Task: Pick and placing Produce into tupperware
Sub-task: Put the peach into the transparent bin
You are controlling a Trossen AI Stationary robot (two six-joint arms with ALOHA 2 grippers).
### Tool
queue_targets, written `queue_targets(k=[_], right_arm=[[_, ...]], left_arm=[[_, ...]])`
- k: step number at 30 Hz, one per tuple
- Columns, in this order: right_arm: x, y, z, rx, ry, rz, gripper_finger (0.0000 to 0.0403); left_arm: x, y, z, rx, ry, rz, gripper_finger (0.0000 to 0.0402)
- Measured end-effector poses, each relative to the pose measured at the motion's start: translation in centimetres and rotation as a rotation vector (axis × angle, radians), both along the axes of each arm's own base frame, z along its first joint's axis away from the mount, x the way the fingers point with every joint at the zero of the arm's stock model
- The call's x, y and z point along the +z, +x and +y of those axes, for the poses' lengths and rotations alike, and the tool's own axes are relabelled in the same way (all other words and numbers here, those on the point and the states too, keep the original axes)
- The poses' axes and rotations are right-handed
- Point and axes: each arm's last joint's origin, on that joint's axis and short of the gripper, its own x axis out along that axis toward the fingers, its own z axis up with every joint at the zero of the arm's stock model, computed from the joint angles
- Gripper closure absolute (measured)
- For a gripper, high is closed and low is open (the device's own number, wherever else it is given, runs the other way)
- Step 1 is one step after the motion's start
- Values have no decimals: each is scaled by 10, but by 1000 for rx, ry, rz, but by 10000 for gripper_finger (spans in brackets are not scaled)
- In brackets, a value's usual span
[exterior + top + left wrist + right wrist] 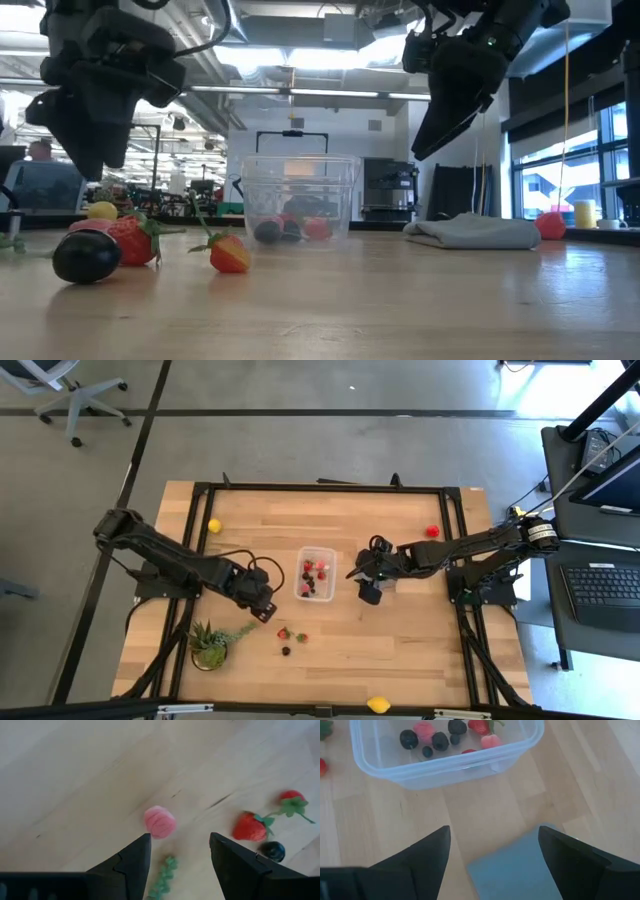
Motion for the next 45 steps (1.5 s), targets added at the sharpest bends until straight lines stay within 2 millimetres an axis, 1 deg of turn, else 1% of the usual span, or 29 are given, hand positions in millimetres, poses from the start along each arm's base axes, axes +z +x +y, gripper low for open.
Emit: queue_targets(k=[8, 14, 18, 22, 26, 30, 33, 37, 40, 42, 45], right_arm=[[0, 0, 0, 3, -1, 0, 100], [0, 0, 0, 3, -2, 0, 100], [0, 0, 0, 13, -9, 3, 100], [0, 0, 0, 18, -12, 4, 100], [0, 0, 0, 18, -13, 5, 100], [0, 0, 0, 21, -15, 5, 100], [0, 0, 0, 21, -15, 6, 100], [0, 0, 0, 21, -15, 6, 100], [0, 0, 0, 21, -15, 6, 100], [0, 0, 0, 21, -15, 6, 100], [0, 0, 0, 21, -15, 6, 100]], left_arm=[[-14, 3, -3, 7, 8, 64, 208], [-14, 3, -3, -22, -45, 86, 205], [-18, 2, -2, 55, -34, 124, 192], [-19, 2, 0, 68, 0, 123, 185], [-19, 3, -1, 63, -24, 123, 184], [-19, 3, 0, 96, -44, 130, 180], [-19, 3, 0, 98, -44, 128, 163], [-19, 5, 2, 80, -41, 115, 125], [-19, 6, 5, 50, 11, 95, 98], [-18, 6, 4, 56, 9, 92, 87], [-19, 6, 3, 64, -14, 100, 81]])
